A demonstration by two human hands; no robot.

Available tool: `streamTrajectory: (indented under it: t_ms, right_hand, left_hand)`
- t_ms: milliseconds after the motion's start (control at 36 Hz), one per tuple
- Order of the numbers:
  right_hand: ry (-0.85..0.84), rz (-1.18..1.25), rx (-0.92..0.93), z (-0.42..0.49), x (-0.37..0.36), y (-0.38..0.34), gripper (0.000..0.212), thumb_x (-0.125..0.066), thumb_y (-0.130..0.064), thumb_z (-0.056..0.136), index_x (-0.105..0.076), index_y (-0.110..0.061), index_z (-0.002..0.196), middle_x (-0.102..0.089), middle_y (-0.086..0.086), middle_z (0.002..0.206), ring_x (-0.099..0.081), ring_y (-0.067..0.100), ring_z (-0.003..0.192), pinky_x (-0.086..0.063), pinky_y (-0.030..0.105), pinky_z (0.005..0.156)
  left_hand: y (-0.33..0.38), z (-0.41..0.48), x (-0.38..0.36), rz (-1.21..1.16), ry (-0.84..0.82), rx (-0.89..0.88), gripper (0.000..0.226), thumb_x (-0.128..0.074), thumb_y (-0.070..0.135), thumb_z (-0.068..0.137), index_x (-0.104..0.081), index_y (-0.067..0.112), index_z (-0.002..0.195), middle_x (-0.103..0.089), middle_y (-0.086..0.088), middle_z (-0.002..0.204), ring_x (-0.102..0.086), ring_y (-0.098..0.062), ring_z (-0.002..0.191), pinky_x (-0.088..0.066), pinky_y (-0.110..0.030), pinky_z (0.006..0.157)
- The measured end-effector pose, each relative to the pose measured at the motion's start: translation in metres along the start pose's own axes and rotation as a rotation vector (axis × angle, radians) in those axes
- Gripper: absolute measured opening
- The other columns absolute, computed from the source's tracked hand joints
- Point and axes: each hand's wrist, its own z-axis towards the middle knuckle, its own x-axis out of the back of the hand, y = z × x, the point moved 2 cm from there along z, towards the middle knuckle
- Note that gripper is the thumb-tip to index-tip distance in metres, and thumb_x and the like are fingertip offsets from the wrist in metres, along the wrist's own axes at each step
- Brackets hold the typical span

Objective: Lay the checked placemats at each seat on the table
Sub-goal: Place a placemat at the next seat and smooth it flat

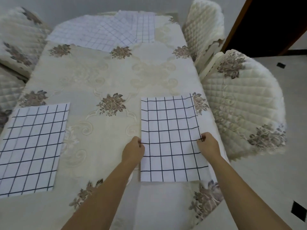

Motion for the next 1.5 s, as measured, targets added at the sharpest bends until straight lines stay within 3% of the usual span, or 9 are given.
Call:
streamTrajectory:
  t_ms: [194, 333, 528, 722, 833, 944, 1028, 1139, 1500]
  right_hand:
    - [-0.008, -0.075, 0.063, 0.014, 0.0, 0.002, 0.027, -0.052, -0.017, 0.091, -0.047, -0.003, 0.113, -0.055, 0.009, 0.095, -0.051, 0.024, 0.079, -0.037, 0.028, 0.064]
    - [0.299, -0.405, 0.278, 0.021, -0.01, -0.014, 0.03, -0.066, -0.007, 0.076, -0.055, 0.005, 0.102, -0.055, 0.023, 0.096, -0.054, 0.039, 0.086, -0.043, 0.04, 0.064]
    - [0.138, -0.464, 0.784, 0.017, -0.07, -0.057, 0.036, -0.064, 0.001, 0.064, -0.062, 0.002, 0.1, -0.063, 0.024, 0.104, -0.063, 0.04, 0.093, -0.055, 0.046, 0.075]
    - [-0.109, -0.593, 0.947, 0.005, -0.123, -0.076, 0.044, -0.042, -0.024, 0.082, -0.062, -0.008, 0.118, -0.062, 0.009, 0.124, -0.06, 0.03, 0.114, -0.051, 0.051, 0.083]
    - [-0.156, -0.66, 0.929, 0.012, -0.134, -0.074, 0.054, -0.015, -0.035, 0.099, -0.053, -0.014, 0.13, -0.053, 0.0, 0.137, -0.05, 0.022, 0.126, -0.041, 0.048, 0.097]
    - [-0.227, -0.673, 0.875, 0.027, -0.137, -0.086, 0.075, 0.01, -0.048, 0.094, -0.04, -0.018, 0.141, -0.035, -0.004, 0.15, -0.03, 0.023, 0.139, -0.018, 0.051, 0.109]
    - [-0.218, -0.698, 0.833, 0.037, -0.138, -0.101, 0.072, 0.01, -0.047, 0.095, -0.039, -0.021, 0.141, -0.033, -0.005, 0.151, -0.03, 0.025, 0.14, -0.025, 0.057, 0.107]
    - [-0.258, -0.69, 0.882, 0.053, -0.147, -0.11, 0.078, 0.015, -0.053, 0.078, -0.004, -0.028, 0.149, 0.006, -0.008, 0.158, 0.012, 0.021, 0.145, 0.007, 0.058, 0.111]
    - [-0.159, -0.799, 0.771, 0.094, -0.135, -0.136, 0.054, -0.013, -0.039, 0.101, 0.006, -0.024, 0.149, 0.013, -0.005, 0.157, 0.012, 0.023, 0.145, -0.001, 0.057, 0.113]
  left_hand:
    - [-0.003, -0.007, -0.003, 0.141, 0.074, -0.068, 0.023, -0.044, 0.015, 0.091, -0.044, 0.012, 0.114, -0.051, 0.003, 0.067, -0.054, -0.022, 0.065, -0.044, -0.033, 0.063]
    - [0.001, -0.005, 0.002, 0.397, 0.288, -0.221, 0.013, -0.048, 0.012, 0.082, -0.049, 0.009, 0.094, -0.049, 0.0, 0.064, -0.055, -0.025, 0.059, -0.041, -0.032, 0.056]
    - [0.012, 0.02, -0.015, 0.717, 0.266, -0.453, 0.049, -0.034, 0.023, 0.079, -0.055, 0.005, 0.12, -0.056, -0.017, 0.13, -0.057, -0.032, 0.118, -0.049, -0.053, 0.085]
    - [-0.005, 0.032, -0.023, 0.687, 0.158, -0.471, 0.054, -0.03, 0.032, 0.088, -0.043, 0.008, 0.135, -0.047, -0.009, 0.141, -0.03, -0.021, 0.134, -0.045, -0.058, 0.09]
    - [-0.012, 0.033, -0.024, 0.688, 0.144, -0.465, 0.061, -0.033, 0.037, 0.085, -0.031, 0.012, 0.141, -0.036, -0.006, 0.149, -0.006, -0.016, 0.145, -0.033, -0.062, 0.098]
    - [-0.01, 0.032, -0.025, 0.68, 0.145, -0.47, 0.067, -0.035, 0.047, 0.085, -0.041, 0.01, 0.14, -0.035, -0.007, 0.15, -0.022, -0.022, 0.14, -0.033, -0.064, 0.096]
    - [-0.012, 0.032, -0.025, 0.659, 0.158, -0.491, 0.069, -0.034, 0.051, 0.086, -0.038, 0.01, 0.141, -0.035, -0.007, 0.15, -0.023, -0.023, 0.14, -0.033, -0.065, 0.096]
    - [-0.013, 0.033, -0.026, 0.652, 0.167, -0.498, 0.069, -0.036, 0.053, 0.084, -0.036, 0.012, 0.14, -0.034, -0.007, 0.15, -0.023, -0.024, 0.14, -0.033, -0.064, 0.097]
    - [-0.012, 0.033, -0.027, 0.637, 0.207, -0.51, 0.071, -0.037, 0.054, 0.083, -0.037, 0.016, 0.143, -0.027, -0.006, 0.153, -0.021, -0.023, 0.141, -0.031, -0.064, 0.098]
